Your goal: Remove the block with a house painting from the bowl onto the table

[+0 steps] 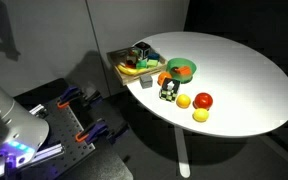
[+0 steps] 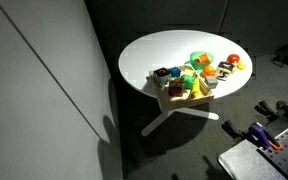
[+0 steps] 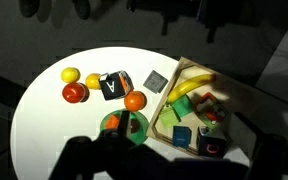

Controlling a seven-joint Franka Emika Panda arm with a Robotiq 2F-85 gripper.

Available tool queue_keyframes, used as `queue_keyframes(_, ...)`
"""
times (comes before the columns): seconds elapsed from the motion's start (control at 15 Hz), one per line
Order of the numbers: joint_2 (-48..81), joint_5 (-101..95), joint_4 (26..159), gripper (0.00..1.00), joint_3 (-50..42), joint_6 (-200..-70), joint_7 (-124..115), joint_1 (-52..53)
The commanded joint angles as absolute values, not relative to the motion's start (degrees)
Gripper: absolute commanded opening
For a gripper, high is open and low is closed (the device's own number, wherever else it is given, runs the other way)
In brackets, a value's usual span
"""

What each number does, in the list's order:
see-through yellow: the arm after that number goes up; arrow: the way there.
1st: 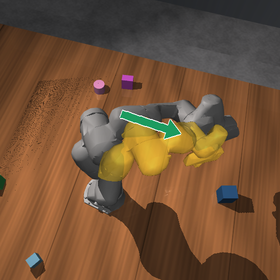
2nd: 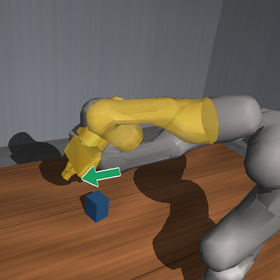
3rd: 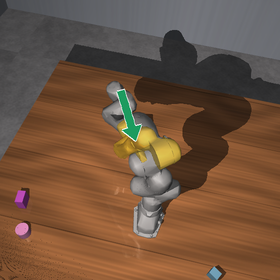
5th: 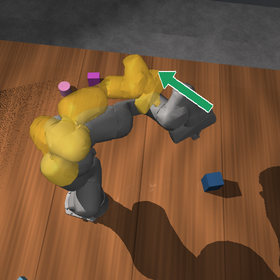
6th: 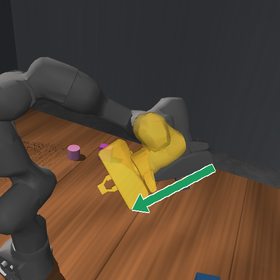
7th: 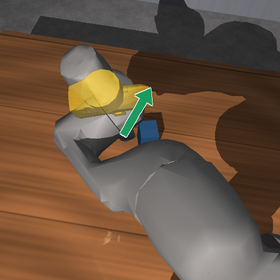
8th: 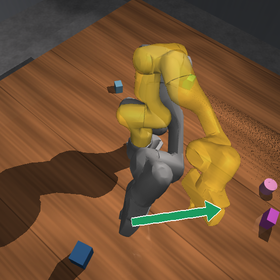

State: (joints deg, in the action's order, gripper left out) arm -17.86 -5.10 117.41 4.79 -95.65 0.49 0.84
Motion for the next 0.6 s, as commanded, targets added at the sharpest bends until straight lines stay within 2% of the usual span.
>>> queue_keyframes(0.0,-17.8,-5.27,117.26,1.0,4.2,-95.51,0.31,1.55)
queue_keyframes(0.53,-16.77,-4.6,117.71,1.0,4.32,-96.27,0.28,1.86)
